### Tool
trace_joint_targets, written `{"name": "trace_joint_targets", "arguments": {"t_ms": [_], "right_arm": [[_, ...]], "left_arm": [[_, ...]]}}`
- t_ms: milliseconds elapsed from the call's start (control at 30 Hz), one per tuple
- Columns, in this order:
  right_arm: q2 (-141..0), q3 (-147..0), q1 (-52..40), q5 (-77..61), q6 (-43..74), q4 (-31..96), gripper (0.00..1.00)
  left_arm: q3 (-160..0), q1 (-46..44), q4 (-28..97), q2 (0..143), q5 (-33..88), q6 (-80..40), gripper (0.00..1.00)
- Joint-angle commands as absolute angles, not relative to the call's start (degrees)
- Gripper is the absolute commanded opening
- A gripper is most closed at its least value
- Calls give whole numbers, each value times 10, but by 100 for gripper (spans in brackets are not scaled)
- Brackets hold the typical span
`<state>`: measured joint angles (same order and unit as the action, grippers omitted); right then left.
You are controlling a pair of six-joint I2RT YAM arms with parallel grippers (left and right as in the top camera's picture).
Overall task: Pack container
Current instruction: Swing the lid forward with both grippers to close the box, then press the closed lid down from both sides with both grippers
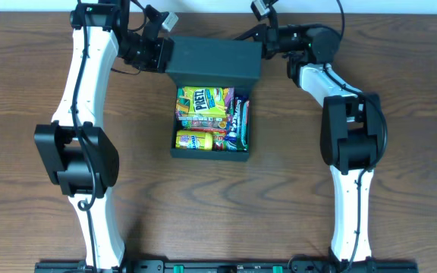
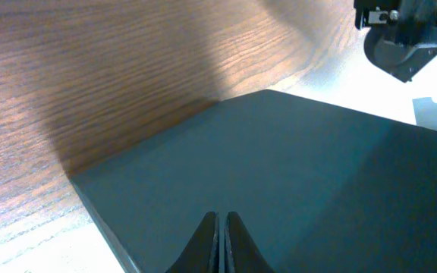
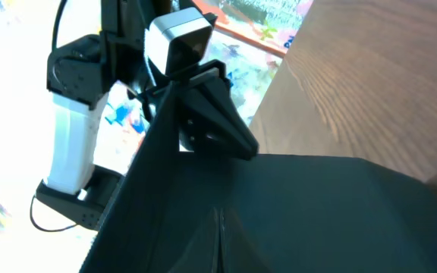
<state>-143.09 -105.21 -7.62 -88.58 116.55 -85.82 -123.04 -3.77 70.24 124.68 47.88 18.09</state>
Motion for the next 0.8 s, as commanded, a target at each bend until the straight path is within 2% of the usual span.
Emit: {"name": "trace_joint_targets", "arguments": {"t_ms": [0, 100, 400, 767], "right_arm": [[-1427, -1054, -53, -892, 1150, -880, 2], [-1427, -1054, -43, -892, 1150, -881, 2], [-1427, -1054, -35, -892, 1175, -902, 2], [-1418, -1054, -54, -892, 1175, -902, 2]], "left_arm": [[-1239, -48, 710, 1212, 474, 191, 6], [-1239, -58, 734, 1201, 454, 191, 6], [-1239, -120, 790, 1155, 263, 151, 6], [-1239, -103, 819, 1100, 71, 81, 6]]}}
